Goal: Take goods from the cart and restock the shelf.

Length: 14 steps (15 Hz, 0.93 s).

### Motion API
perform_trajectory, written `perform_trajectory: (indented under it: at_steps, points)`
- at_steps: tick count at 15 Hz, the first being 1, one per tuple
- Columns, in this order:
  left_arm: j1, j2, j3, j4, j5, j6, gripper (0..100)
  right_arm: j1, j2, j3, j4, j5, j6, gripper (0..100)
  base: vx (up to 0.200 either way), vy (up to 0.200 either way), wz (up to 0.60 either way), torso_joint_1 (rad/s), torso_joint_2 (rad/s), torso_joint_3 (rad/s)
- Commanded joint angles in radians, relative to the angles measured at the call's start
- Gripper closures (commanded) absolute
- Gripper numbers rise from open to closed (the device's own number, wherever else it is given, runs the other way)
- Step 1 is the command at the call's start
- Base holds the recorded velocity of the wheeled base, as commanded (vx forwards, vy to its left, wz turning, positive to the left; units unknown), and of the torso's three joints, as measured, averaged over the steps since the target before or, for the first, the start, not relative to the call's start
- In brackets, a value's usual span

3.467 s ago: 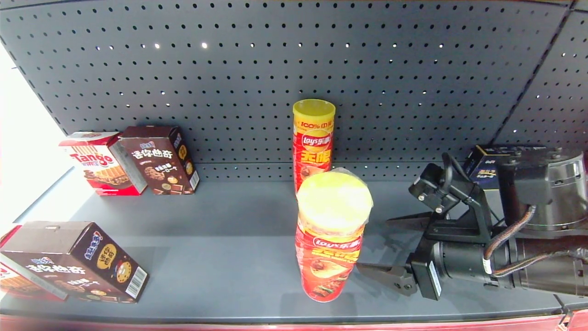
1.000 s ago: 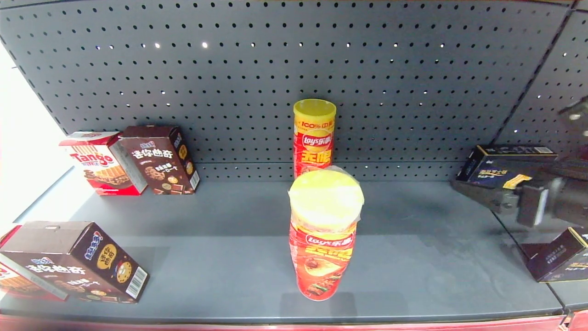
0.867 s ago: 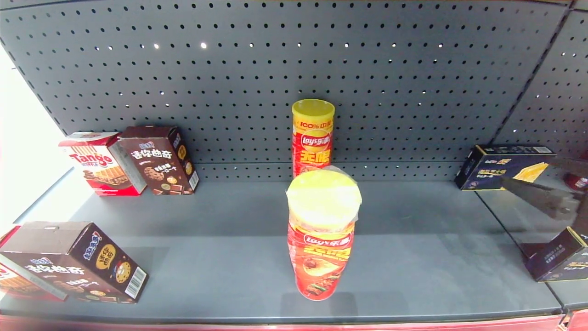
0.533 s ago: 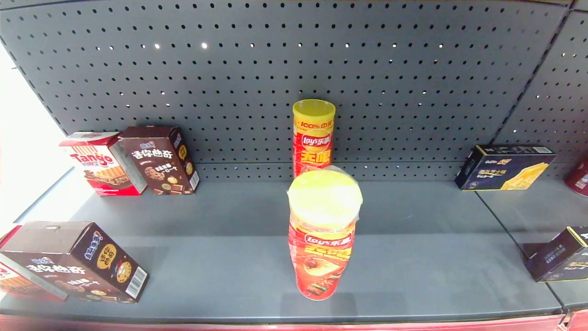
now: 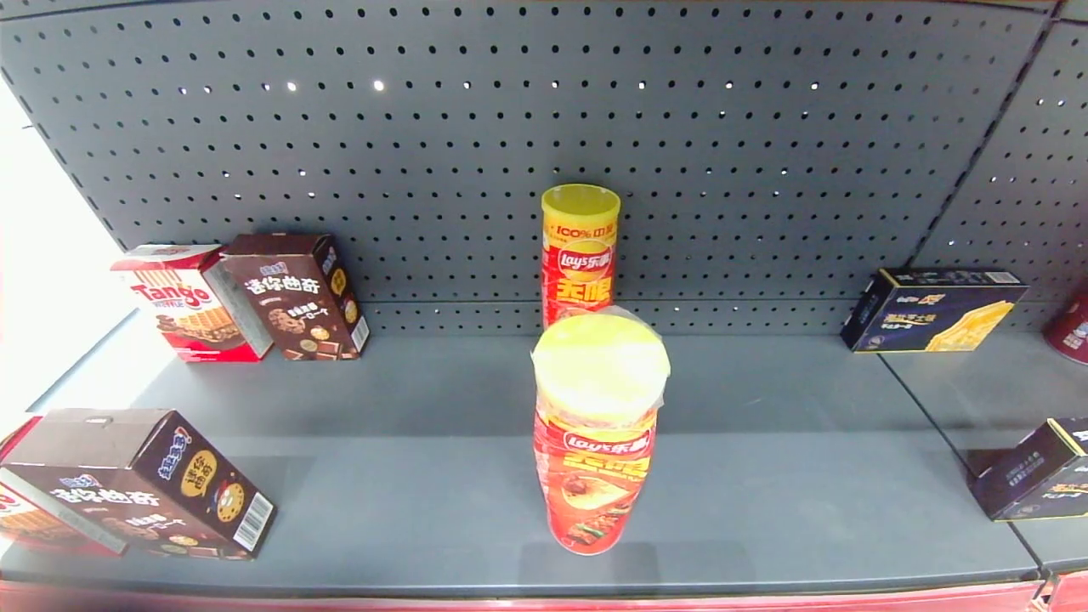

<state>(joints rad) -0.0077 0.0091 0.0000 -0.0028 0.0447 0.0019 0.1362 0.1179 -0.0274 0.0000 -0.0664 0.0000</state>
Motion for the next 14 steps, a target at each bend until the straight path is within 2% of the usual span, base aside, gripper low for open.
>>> perform_trajectory:
  at_steps: [1, 12, 14]
  points:
    - [0.0, 0.002, 0.0, 0.0, 0.001, -0.002, 0, 0.0, -0.023, 0.027, 0.0, 0.031, -0.009, 0, 0.0, 0.0, 0.0, 0.0, 0.0, 0.0]
    - [0.0, 0.002, 0.0, 0.0, -0.002, -0.002, 0, 0.0, -0.023, 0.027, 0.0, 0.042, -0.008, 0, 0.0, 0.0, 0.0, 0.0, 0.0, 0.0]
    - [0.0, 0.002, 0.0, 0.0, -0.005, -0.002, 0, -0.104, -0.027, 0.027, -0.002, 0.042, -0.008, 0, 0.0, 0.0, 0.0, 0.0, 0.0, 0.0]
